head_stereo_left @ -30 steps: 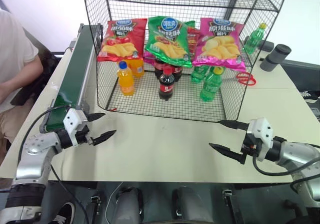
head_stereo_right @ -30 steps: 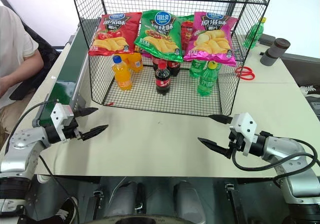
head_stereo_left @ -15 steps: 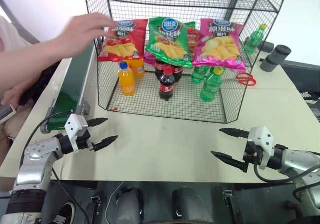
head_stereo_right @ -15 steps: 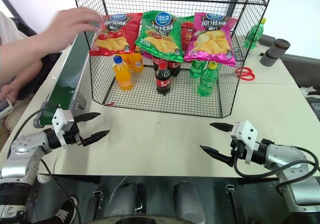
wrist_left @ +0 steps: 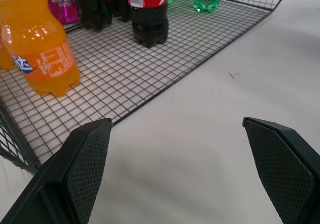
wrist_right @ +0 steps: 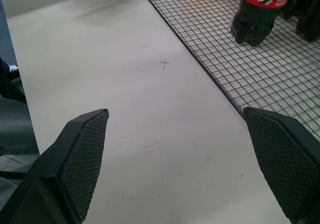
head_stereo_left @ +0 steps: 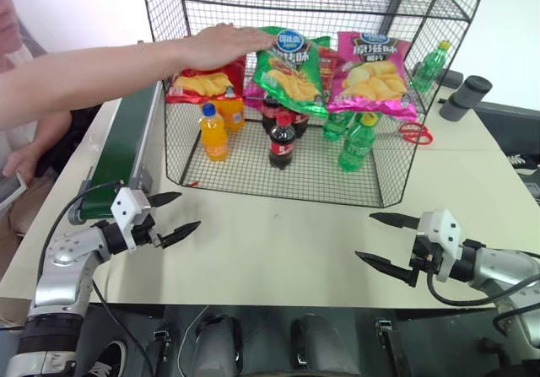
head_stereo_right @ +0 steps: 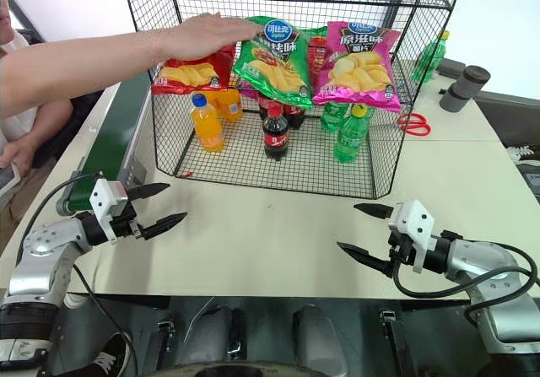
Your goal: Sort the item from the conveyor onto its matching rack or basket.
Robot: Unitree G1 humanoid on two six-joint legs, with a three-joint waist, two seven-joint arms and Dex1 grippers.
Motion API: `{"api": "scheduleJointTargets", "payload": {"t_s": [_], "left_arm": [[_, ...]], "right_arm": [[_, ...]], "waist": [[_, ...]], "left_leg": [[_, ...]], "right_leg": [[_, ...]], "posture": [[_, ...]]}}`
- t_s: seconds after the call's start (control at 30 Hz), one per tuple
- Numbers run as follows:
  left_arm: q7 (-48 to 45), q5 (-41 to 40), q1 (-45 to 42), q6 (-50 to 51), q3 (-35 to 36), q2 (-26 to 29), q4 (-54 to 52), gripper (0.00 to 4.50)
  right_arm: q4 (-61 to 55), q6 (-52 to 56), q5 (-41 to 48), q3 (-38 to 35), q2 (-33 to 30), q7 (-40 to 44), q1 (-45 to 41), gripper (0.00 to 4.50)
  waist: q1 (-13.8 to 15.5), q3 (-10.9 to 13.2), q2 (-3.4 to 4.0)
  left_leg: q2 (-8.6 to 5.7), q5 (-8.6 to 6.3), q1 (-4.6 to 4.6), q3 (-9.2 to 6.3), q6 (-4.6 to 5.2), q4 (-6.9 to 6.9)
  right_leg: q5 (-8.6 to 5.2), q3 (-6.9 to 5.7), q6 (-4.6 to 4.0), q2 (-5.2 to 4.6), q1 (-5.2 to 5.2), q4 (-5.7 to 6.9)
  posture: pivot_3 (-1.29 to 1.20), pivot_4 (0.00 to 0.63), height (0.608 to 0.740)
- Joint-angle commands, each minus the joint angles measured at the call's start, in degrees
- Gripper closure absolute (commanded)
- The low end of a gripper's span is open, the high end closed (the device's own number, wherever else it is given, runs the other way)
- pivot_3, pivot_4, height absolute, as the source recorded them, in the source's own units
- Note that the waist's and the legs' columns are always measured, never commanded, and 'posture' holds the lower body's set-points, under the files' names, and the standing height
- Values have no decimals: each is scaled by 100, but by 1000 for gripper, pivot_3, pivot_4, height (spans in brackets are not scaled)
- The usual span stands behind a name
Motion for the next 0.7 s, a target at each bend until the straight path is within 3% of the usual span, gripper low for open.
{"api": "scheduleJointTargets", "payload": {"t_s": [0.03,0.7], "left_arm": [[-11,-24,-151,-46,9,56,-133,0],[-88,-41,-203,-110,-48,-21,-202,0]], "right_arm": [[-135,-35,5,-26,-10,-53,-120,9],[-357,-155,-320,334,-23,-78,34,9]], "waist": [[4,0,0],[1,0,-1]], "left_leg": [[0,0,0,0,0,0],[-1,0,1,-1,0,2]], "right_leg": [[0,0,0,0,0,0],[0,0,0,1,2,0]], "posture": [[0,150,740],[0,150,740]]}}
